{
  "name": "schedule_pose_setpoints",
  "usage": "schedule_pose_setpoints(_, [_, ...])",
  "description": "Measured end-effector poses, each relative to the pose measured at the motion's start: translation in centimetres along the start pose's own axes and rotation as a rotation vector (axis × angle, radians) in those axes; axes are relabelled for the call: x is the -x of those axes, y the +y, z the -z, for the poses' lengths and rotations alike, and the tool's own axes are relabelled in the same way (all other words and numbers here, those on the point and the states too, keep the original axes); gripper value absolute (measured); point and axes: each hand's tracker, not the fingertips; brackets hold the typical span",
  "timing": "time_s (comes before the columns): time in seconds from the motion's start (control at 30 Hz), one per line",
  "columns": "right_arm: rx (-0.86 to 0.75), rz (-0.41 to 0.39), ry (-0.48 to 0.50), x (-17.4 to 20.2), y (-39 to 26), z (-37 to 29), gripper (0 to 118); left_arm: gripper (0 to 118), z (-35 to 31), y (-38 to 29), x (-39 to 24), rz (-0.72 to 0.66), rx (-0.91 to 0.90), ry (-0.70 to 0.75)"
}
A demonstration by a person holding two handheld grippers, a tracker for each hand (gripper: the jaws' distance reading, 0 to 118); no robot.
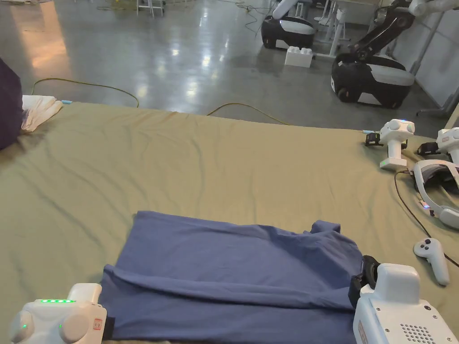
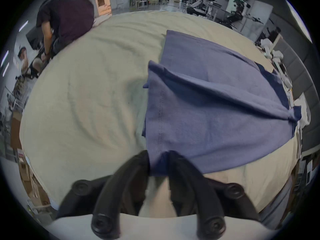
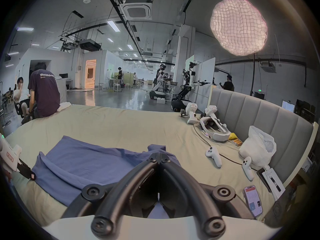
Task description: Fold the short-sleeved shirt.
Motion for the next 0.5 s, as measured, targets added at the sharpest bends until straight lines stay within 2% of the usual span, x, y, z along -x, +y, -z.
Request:
schedule_pose_setpoints(0.07, [0.018,0.003,-0.007,-0.7,-0.2,0.1,0,10,0.6,0.1,0.7,-0.011,0.009,-0.039])
schedule_pose_setpoints(0.23, [0.093,-0.005,-0.038,-3.4,-0.6,0.1,0,5,-0.2,0.1,2.4,-0.023,-0.004,-0.1])
schedule_pose_setpoints(0.27, [0.143,-0.012,-0.039,-4.2,-0.7,0.4,7,4,-0.5,0.1,2.7,-0.021,-0.007,-0.103])
schedule_pose_setpoints(0.37, [0.306,-0.011,-0.004,-6.7,-1.4,1.7,52,4,-1.4,0.2,3.2,-0.007,-0.048,-0.113])
schedule_pose_setpoints(0.47, [0.462,-0.048,-0.021,-8.4,-3.0,3.5,65,4,-2.9,0.1,3.0,-0.011,-0.072,-0.126])
schedule_pose_setpoints(0.5, [0.518,-0.058,-0.015,-8.9,-3.8,4.2,65,4,-3.2,0.1,2.8,-0.011,-0.076,-0.128])
